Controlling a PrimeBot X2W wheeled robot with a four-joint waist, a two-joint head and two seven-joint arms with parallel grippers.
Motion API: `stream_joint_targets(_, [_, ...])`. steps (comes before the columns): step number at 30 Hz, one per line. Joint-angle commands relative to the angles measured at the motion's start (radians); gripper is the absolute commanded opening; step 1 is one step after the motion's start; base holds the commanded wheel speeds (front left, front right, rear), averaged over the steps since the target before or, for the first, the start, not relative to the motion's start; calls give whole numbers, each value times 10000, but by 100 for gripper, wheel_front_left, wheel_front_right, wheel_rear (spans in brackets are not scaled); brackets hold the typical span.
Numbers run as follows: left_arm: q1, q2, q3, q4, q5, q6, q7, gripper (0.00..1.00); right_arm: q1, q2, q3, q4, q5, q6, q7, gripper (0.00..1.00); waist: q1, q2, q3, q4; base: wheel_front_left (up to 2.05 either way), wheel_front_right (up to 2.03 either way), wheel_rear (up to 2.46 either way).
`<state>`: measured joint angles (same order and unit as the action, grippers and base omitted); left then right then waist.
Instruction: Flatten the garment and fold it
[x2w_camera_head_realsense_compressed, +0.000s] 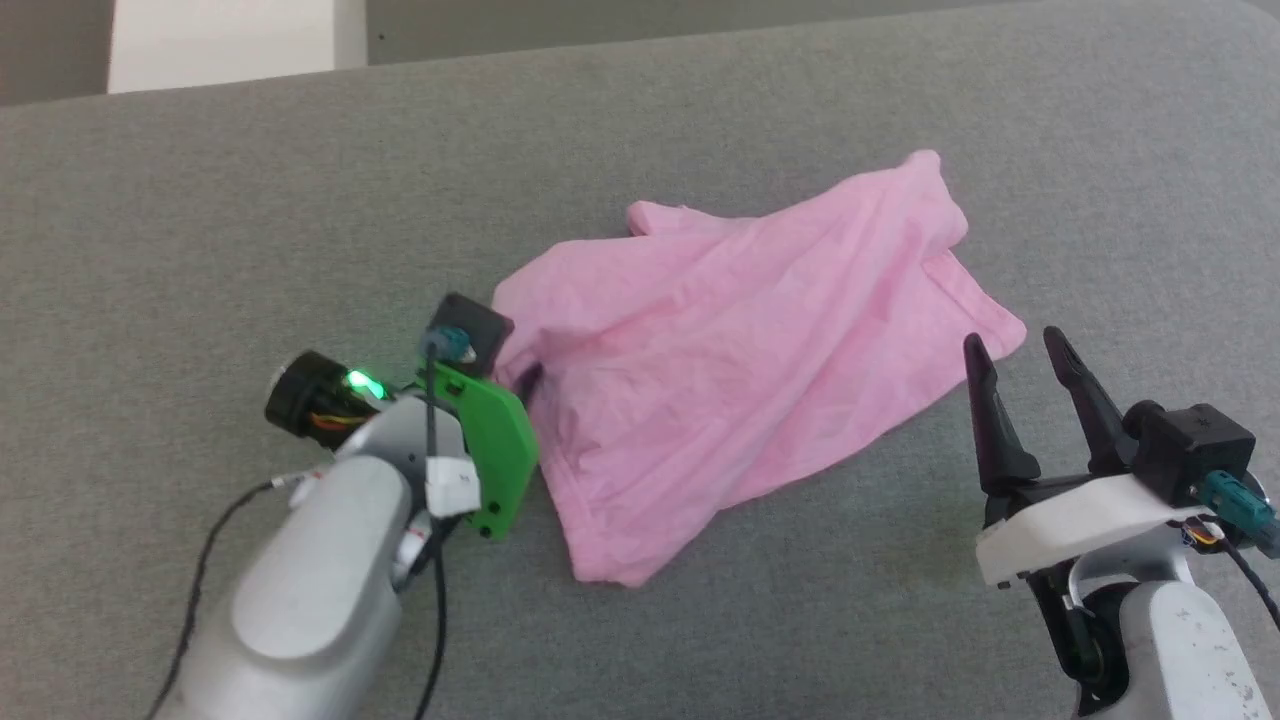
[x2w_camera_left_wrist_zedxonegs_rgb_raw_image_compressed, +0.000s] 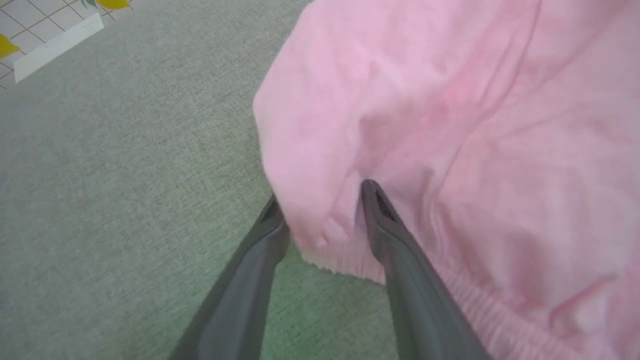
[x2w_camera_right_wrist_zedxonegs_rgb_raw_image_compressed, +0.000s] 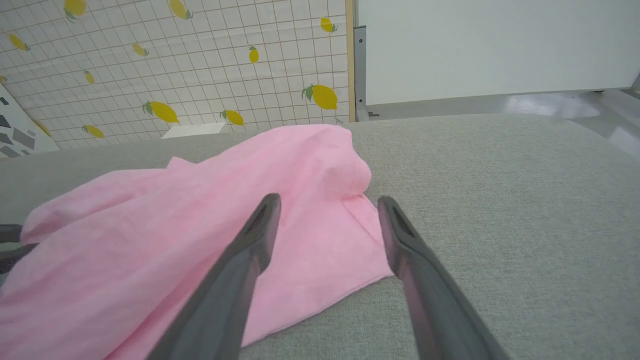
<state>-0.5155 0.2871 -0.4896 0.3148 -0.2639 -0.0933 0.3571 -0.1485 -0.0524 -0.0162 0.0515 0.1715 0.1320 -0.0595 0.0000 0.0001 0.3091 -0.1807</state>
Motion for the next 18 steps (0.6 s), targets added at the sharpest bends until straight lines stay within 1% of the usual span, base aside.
stream_joint_targets(1, [-318, 201, 94, -132, -87, -78, 93, 0, -210, 21, 49, 15, 89, -13, -101, 100, 0, -1, 241, -203, 0, 0, 0])
stream_joint_targets(3, [-543, 508, 236, -329, -271, -152, 270, 0, -305, 21, 111, 24, 147, -13, -155, 100, 0, -1, 366, -274, 0, 0, 0])
stream_joint_targets(8, [-1374, 1609, 780, -540, -672, -264, 853, 0, -578, 21, 287, 57, 295, -13, -302, 100, 0, -1, 781, -467, 0, 0, 0])
stream_joint_targets(10, [-1739, 1967, 987, -489, -734, -278, 991, 0, -682, 21, 368, 131, 372, -13, -368, 100, 0, -1, 956, -530, 0, 0, 0])
stream_joint_targets(14, [-2350, 2514, 1279, -200, -553, -192, 922, 0, -905, 21, 572, 369, 539, -13, -539, 100, 0, -1, 1219, -633, 0, 0, 0])
stream_joint_targets(16, [-2486, 2618, 1458, 61, -555, -44, 794, 0, -992, 21, 653, 486, 600, -13, -604, 100, 0, -1, 1285, -659, 0, 0, 0])
stream_joint_targets(17, [-2523, 2642, 1565, 212, -569, 73, 694, 8, -1034, 22, 678, 545, 628, -13, -637, 100, 0, -1, 1307, -666, 0, 0, 0])
stream_joint_targets(18, [-2526, 2624, 1662, 323, -614, 173, 581, 46, -1064, 22, 692, 590, 637, -13, -661, 100, 0, -1, 1316, -667, 0, 0, 0])
